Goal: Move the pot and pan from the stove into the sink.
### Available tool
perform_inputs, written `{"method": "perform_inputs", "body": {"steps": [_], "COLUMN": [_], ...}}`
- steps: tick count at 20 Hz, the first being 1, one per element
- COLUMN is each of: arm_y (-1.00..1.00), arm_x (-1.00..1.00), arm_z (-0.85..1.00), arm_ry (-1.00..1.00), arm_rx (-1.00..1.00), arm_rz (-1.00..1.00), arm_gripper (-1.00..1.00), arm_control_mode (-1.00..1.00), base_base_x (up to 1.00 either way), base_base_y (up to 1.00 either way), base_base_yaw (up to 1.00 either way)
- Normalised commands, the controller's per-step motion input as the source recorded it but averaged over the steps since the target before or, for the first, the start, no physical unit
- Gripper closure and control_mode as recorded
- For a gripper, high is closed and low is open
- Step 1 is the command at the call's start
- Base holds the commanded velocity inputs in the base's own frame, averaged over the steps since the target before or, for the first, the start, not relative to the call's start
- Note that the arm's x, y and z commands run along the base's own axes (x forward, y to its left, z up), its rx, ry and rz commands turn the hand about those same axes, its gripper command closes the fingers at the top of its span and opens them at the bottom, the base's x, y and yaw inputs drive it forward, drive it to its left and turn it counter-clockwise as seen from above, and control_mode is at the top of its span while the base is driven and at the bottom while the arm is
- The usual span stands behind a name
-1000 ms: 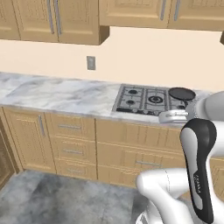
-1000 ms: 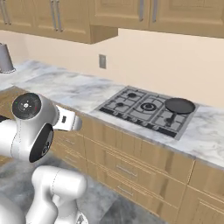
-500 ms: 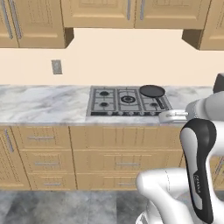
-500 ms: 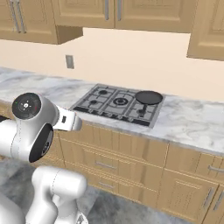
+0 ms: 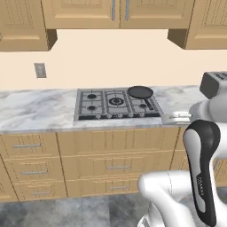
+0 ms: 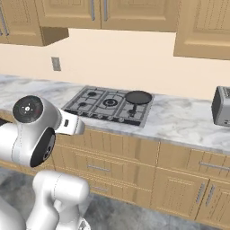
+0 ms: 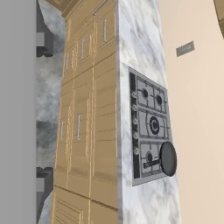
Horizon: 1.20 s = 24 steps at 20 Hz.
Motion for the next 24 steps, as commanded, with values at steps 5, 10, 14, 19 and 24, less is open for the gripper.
{"method": "perform_inputs", "body": {"steps": [5, 10, 14, 19, 24], "arm_y": [0.00, 0.00, 0.00, 0.00, 0.00], "arm_x": [0.00, 0.00, 0.00, 0.00, 0.00], "arm_z": [0.00, 0.00, 0.00, 0.00, 0.00], "arm_ry": [0.00, 0.00, 0.00, 0.00, 0.00], "arm_rx": [0.00, 0.00, 0.00, 0.00, 0.00], "arm_rz": [0.00, 0.00, 0.00, 0.00, 0.00], "arm_gripper": [-1.00, -1.00, -1.00, -1.00, -1.00], "arm_control_mode": [1.00, 1.00, 1.00, 1.00, 1.00], "base_base_x": [0.00, 0.00, 0.01, 0.04, 0.19], "base_base_y": [-0.40, -0.20, -0.66, -0.49, 0.01], "base_base_yaw": [-0.14, -0.04, -0.03, -0.02, -0.02]}}
